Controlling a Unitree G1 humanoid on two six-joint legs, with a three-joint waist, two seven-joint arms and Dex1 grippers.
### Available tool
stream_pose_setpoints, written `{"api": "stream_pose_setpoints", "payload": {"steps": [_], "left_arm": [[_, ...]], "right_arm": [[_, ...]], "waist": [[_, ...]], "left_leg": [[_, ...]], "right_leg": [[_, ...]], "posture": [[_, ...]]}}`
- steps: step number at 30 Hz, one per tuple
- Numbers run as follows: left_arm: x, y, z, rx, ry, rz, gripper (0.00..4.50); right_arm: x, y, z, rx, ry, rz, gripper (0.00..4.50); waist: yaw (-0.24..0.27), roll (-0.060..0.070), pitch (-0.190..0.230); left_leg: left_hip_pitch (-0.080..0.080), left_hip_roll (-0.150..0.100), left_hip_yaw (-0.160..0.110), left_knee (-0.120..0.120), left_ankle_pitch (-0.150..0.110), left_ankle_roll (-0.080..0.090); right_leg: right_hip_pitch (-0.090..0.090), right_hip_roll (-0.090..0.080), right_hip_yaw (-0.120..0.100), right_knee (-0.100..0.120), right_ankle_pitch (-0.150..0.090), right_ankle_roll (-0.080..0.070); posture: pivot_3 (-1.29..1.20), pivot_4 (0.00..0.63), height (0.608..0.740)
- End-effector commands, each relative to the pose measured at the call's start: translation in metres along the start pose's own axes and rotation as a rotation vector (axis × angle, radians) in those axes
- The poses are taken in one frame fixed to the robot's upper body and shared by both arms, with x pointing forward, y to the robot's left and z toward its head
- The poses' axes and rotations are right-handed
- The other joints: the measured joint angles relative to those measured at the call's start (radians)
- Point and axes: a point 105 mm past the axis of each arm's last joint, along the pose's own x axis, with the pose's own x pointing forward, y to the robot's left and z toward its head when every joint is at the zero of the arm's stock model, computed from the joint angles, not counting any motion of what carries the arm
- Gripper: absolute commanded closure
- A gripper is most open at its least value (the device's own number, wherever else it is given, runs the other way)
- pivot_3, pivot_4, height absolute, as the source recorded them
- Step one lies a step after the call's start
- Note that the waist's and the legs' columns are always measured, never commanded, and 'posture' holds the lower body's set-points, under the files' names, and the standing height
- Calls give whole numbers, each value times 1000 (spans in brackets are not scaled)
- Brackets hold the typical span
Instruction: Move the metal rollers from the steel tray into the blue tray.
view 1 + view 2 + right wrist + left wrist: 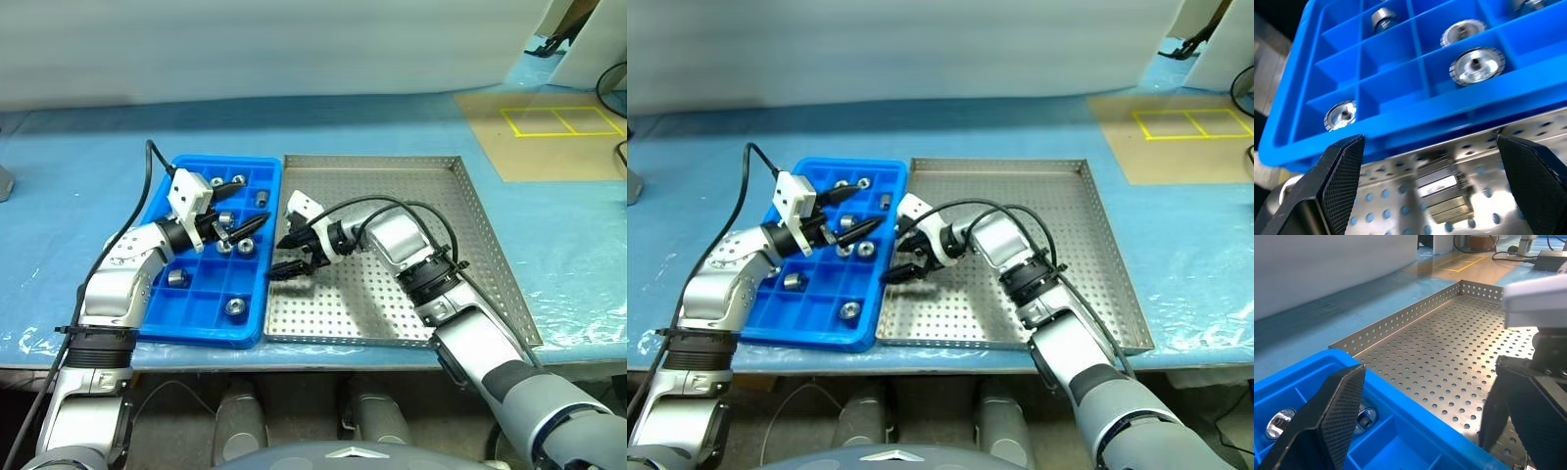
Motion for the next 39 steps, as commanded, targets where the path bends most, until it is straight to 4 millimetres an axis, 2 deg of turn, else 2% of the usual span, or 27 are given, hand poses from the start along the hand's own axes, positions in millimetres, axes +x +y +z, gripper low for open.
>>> {"api": "stream_pose_setpoints", "payload": {"steps": [1, 4, 9, 14, 17, 23, 24, 25, 28, 31, 34, 39], "left_arm": [[1, 1, 14, 44, -30, -14, 0], [2, 1, 14, 43, -31, -21, 0], [3, 0, 14, 41, -30, -27, 0], [5, -1, 12, 37, -32, -31, 0], [7, -1, 13, 37, -35, -33, 0], [5, 1, 13, 44, -36, -23, 0], [5, 2, 14, 48, -37, -17, 0], [5, 3, 14, 52, -39, -10, 0], [2, 7, 16, 60, -46, 27, 0], [-2, 13, 21, 70, -63, 72, 0], [-12, 20, 25, 78, -76, 124, 0], [-32, 29, 33, 103, -79, 202, 0]], "right_arm": [[5, 17, -4, -53, 35, 58, 18], [4, 18, -18, -69, 93, 52, 18], [2, 16, -28, -53, 107, 32, 18], [-4, -2, -32, -61, 110, -60, 18], [-6, -10, -25, -63, 89, -79, 950], [-4, -13, -20, -62, 73, -76, 3112], [-4, -13, -19, -64, 67, -79, 3388], [-4, -14, -17, -64, 59, -81, 3404], [-2, -16, -4, -68, -1, -87, 3404], [-1, -19, 21, -66, -103, -98, 3404], [-5, -25, 53, -81, -205, -126, 3404], [-9, -35, 83, -134, -266, -165, 3404]], "waist": [[1, 0, 0], [3, 0, 0], [2, 0, 0], [2, 0, 0], [2, 0, 0], [2, 0, 0], [2, 0, 0], [2, 0, 0], [1, 0, 0], [-1, -1, 1], [-8, -3, 1], [-18, -3, 2]], "left_leg": [[0, 0, 0, 0, 0, 0], [0, 0, 0, 0, 0, 0], [0, 0, 0, 0, 0, 0], [0, -1, 0, 1, 0, 0], [0, -1, 0, 1, 0, 0], [0, 0, 0, 2, 0, -1], [0, 0, 0, 2, 0, 0], [0, 0, 0, 2, 0, 0], [0, 0, 0, 2, 0, 0], [0, 0, -1, 2, 1, -1], [0, 0, -1, 2, 1, -2], [-1, 5, -1, 1, 3, -5]], "right_leg": [[0, 0, 0, 0, 0, 0], [0, 0, 0, 0, 0, 0], [0, 0, 0, 0, 0, 0], [0, 0, 0, 0, 0, 0], [1, 0, 0, 1, 0, 0], [1, 0, 0, 2, 0, 0], [1, 0, 0, 2, 0, 0], [1, 0, 0, 2, 0, 0], [1, 0, 0, 2, 0, 0], [0, 0, 0, 3, 0, 0], [-2, 1, 1, 5, 1, -1], [-5, 7, 1, 5, 1, -6]], "posture": [[-174, 150, 740], [-179, 150, 740], [-182, 150, 740], [-185, 150, 740], [-183, 150, 740], [-175, 150, 740], [-172, 150, 740], [-166, 150, 740], [-151, 150, 740], [-125, 150, 740], [-94, 150, 740], [-46, 150, 740]]}}
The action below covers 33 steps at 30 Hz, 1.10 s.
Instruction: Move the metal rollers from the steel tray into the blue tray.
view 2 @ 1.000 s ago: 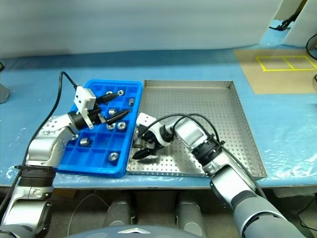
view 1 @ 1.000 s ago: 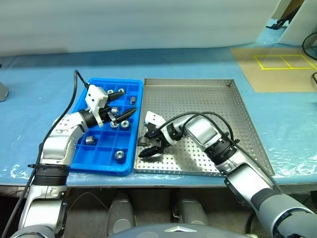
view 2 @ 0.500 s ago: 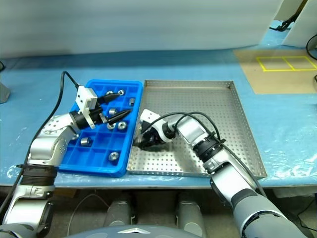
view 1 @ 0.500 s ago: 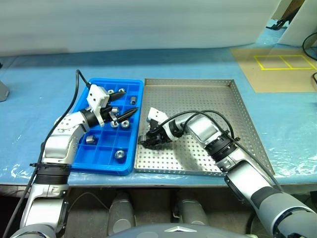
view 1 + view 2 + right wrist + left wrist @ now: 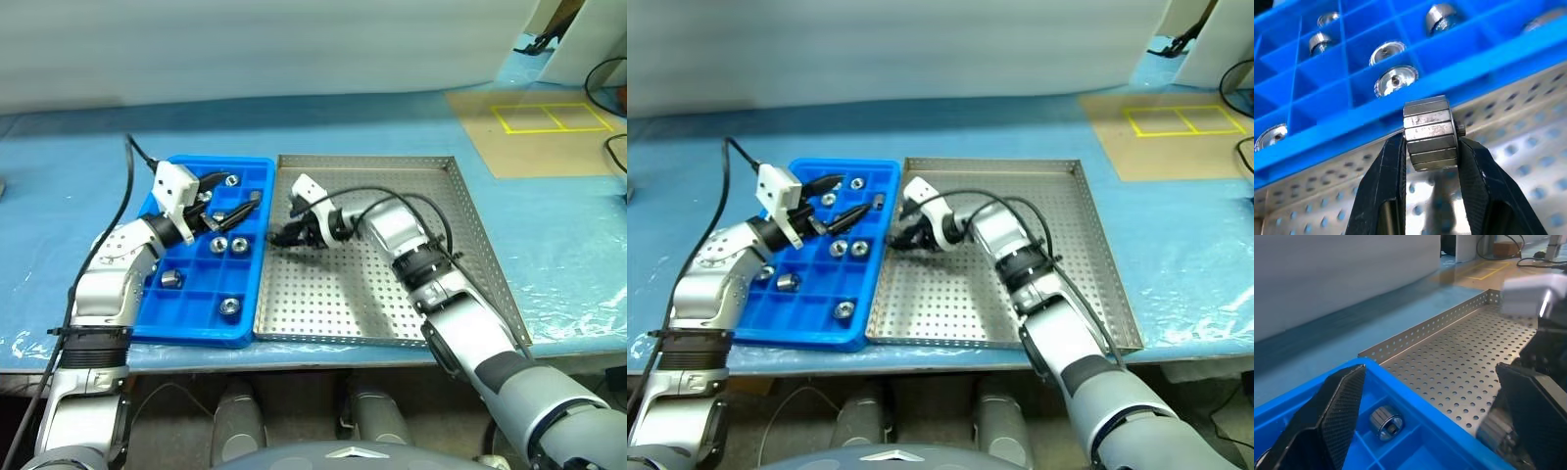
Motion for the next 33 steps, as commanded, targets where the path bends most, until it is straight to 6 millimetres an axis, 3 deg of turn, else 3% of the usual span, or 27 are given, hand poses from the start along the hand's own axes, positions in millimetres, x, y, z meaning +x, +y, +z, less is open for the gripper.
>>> {"api": "stream_pose_setpoints", "payload": {"steps": [1, 5, 10, 15, 23, 33], "left_arm": [[-17, 13, 23, 66, -50, 67, 0], [-33, 23, 27, 84, -45, 134, 0], [-47, 29, 31, 102, -38, 196, 0], [-56, 27, 32, 106, -28, 225, 0], [-69, 19, 29, 103, -4, 275, 0], [-82, 13, 29, 102, 8, 327, 0]], "right_arm": [[5, 6, 42, -102, -118, 23, 3404], [8, 2, 60, -126, -173, 14, 3404], [17, 16, 69, -155, -183, 109, 3404], [26, 25, 64, -173, -153, 146, 3404], [34, 18, 64, -186, -127, 100, 3404], [50, 47, 44, -220, -33, 276, 3404]], "waist": [[4, 0, 0], [30, 0, 0], [60, 0, 0], [75, 0, 0], [85, 0, 1], [108, 0, 1]], "left_leg": [[-1, 1, 0, -1, 0, -1], [-2, 5, 0, -1, 0, -2], [-4, 6, 0, -1, 0, -2], [-3, 7, 0, -1, 0, -3], [-3, 7, 0, -1, 1, -3], [-5, 9, 0, -3, 1, -5]], "right_leg": [[-1, 1, 0, 0, 0, -1], [-1, 5, -1, -1, -2, -3], [-2, 6, -1, -1, -2, -4], [-2, 6, -1, 0, -2, -4], [-2, 6, -2, 0, -2, -4], [-5, 7, -2, 0, -3, -5]], "posture": [[-39, 150, 740], [3, 150, 740], [41, 150, 740], [102, 150, 740], [190, 150, 740], [248, 150, 740]]}}
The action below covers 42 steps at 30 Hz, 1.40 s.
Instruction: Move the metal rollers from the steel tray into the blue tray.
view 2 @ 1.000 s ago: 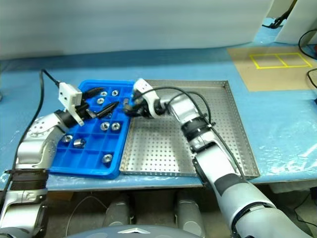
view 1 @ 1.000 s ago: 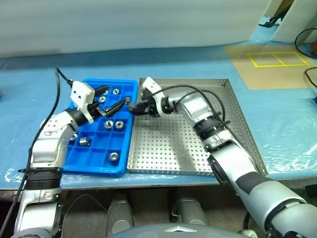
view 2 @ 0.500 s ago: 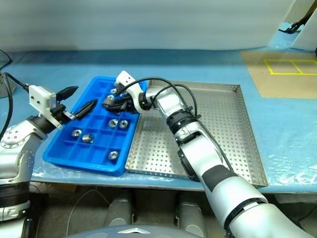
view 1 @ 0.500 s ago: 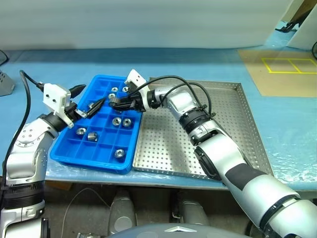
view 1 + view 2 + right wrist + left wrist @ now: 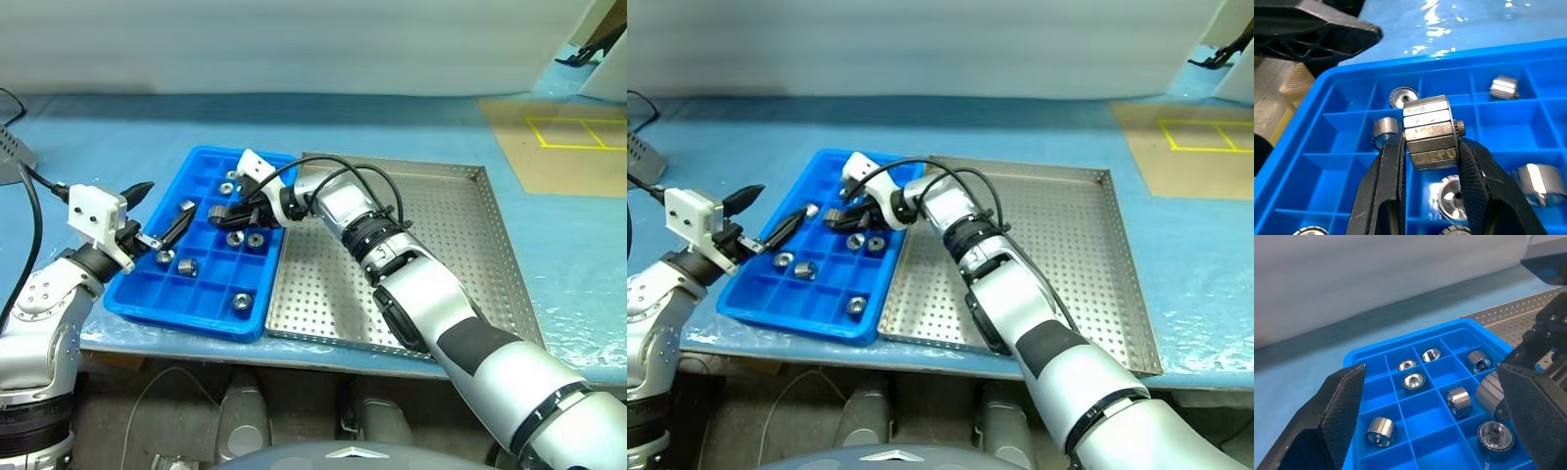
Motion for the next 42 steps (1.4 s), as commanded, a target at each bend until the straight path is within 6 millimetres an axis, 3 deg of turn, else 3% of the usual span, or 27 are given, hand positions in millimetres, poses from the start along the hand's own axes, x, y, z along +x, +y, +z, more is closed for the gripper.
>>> {"api": "stream_pose_setpoints", "payload": {"steps": [1, 9, 21, 29, 34, 38, 42], "left_arm": [[-5, 2, 17, 32, -50, 23, 0], [-9, 2, 16, 30, -44, 33, 0], [-2, -3, 12, 18, -32, 4, 0], [17, -21, 3, -39, -40, -70, 0], [35, -52, -14, -123, -31, -172, 0], [59, -79, -15, -178, -70, -268, 0], [79, -96, -14, -188, -87, -352, 0]], "right_arm": [[5, 11, 4, -52, 9, 71, 3404], [11, 27, -7, -42, 41, 159, 3404], [7, 26, -12, -28, 42, 135, 3404], [5, 20, -10, -34, 26, 96, 753], [0, 9, -2, -44, -5, 25, 753], [-10, -6, 5, -38, -32, -68, 753], [-33, -37, 14, -49, -77, -271, 753]], "waist": [[4, 0, 0], [22, 0, 0], [23, 0, 0], [23, 0, 0], [22, 0, 0], [22, -1, 0], [13, -1, 0]], "left_leg": [[0, 0, 0, 0, 0, 0], [0, 1, 0, 0, 0, -1], [1, 0, -1, 0, 1, -1], [1, 0, -1, 0, 1, -1], [1, 0, -1, 0, 1, -2], [1, 0, -1, 1, 1, -2], [2, 0, -1, 2, 2, -3]], "right_leg": [[0, 0, 0, 0, 0, 0], [0, 0, 0, 1, 0, 0], [0, 0, 0, 1, 0, 0], [0, 0, 0, 2, 0, 0], [0, 0, 0, 2, 0, 0], [1, 0, 0, 3, 0, 0], [1, 0, 0, 3, 1, -1]], "posture": [[248, 150, 740], [254, 150, 740], [222, 150, 740], [201, 150, 740], [147, 150, 740], [82, 150, 740], [18, 150, 740]]}}
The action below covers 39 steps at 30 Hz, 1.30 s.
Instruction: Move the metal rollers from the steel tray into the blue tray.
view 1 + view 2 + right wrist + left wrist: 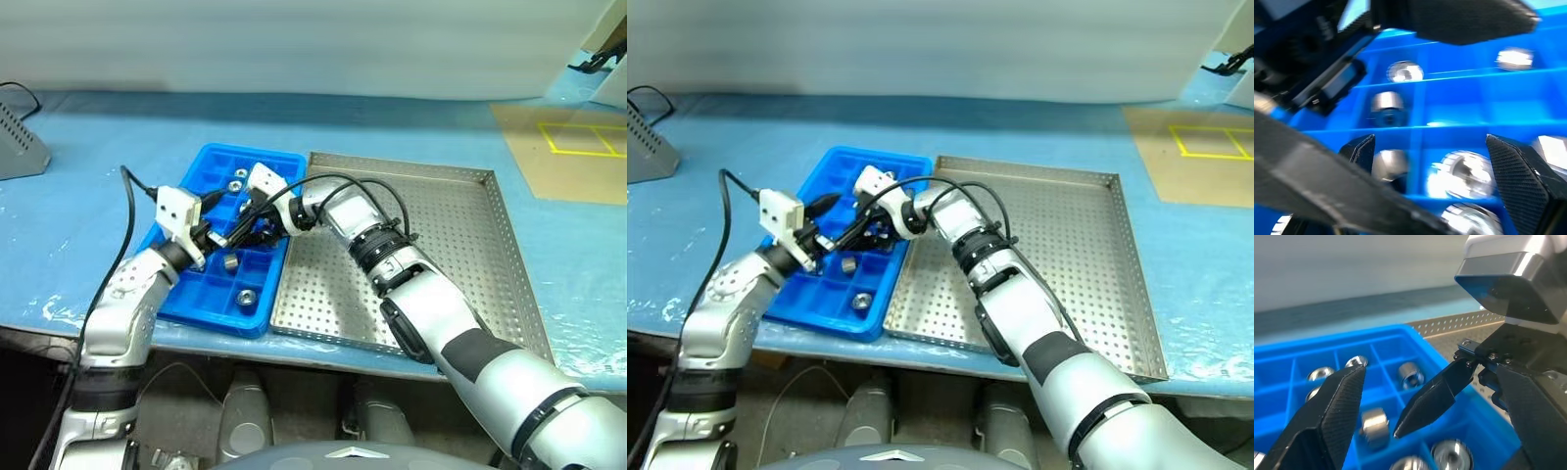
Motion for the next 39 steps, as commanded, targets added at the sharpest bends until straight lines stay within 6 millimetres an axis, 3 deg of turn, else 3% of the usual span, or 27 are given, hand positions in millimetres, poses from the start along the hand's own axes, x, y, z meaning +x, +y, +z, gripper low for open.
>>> {"api": "stream_pose_setpoints", "payload": {"steps": [1, 5, 7, 9, 10, 12, 17, 20, 23, 27, 31, 39], "left_arm": [[21, -26, 0, 7, -16, -150, 0], [34, -31, -1, 2, -25, -201, 0], [41, -33, -2, 4, -31, -221, 0], [47, -34, 0, 3, -44, -231, 0], [51, -33, 1, 8, -48, -233, 0], [56, -33, 0, 14, -51, -235, 0], [71, -35, -2, 17, -57, -246, 0], [79, -36, -1, 21, -65, -239, 0], [84, -34, -2, 28, -63, -224, 0], [88, -25, -3, 42, -59, -169, 0], [91, -11, 0, 56, -71, -82, 0], [90, -5, -4, 43, -67, -18, 0]], "right_arm": [[-20, -29, 40, -65, -119, -184, 753], [-47, -59, 48, -43, -172, -354, 753], [-66, -71, 40, -38, -200, -418, 753], [-85, -65, -8, -49, -239, -468, 753], [-92, -62, -19, -56, -254, -504, 753], [-102, -60, -24, -69, -272, -566, 753], [-123, -66, -30, -77, -300, -706, 753], [-136, -71, -36, -78, -304, -783, 753], [-145, -76, -39, -81, -307, -840, 753], [-152, -80, -39, -86, -308, -889, 753], [-154, -84, -39, -88, -306, -913, 753], [-152, -87, -39, -107, -305, -939, 753]], "waist": [[-8, 0, 0], [-27, 0, 0], [-39, 0, 0], [-42, -1, -1], [-40, -3, -2], [-49, -2, -2], [-95, -2, 0], [-106, -2, 0], [-107, -2, 0], [-107, -2, 0], [-107, -2, 0], [-106, -2, 0]], "left_leg": [[0, 0, 0, 0, 0, 0], [-1, -1, 0, 0, 1, -2], [-1, 0, 0, 0, 1, -2], [-1, 0, 0, -1, 1, -2], [0, 0, 0, -1, 1, -2], [2, -1, 1, 0, -1, 2], [-4, -3, 1, 5, -1, 2], [4, -2, 1, 5, -1, 2], [7, -2, 1, 6, -1, 2], [5, -3, 1, 7, -2, 3], [4, -4, 2, 8, -4, 6], [3, -4, 2, 8, -5, 8]], "right_leg": [[0, 0, 0, 0, 0, 0], [0, 0, 0, -1, 0, 0], [-1, 2, 0, -1, 0, 0], [0, 2, 0, -1, 0, 0], [3, 2, 0, -2, 0, 0], [8, 2, 1, -4, -1, 3], [-2, 2, 4, -2, 4, 2], [4, 3, 5, -1, 5, 1], [6, 4, 7, -2, 2, 9], [6, 4, 10, -4, 7, 4], [6, 4, 11, -6, 7, 4], [6, 4, 12, -8, 7, 4]], "posture": [[6, 150, 740], [-73, 150, 740], [-96, 150, 740], [-116, 150, 740], [-156, 150, 740], [-184, 150, 740], [-231, 150, 740], [-254, 150, 740], [-274, 150, 740], [-283, 150, 740], [-278, 150, 740], [-262, 150, 740]]}}
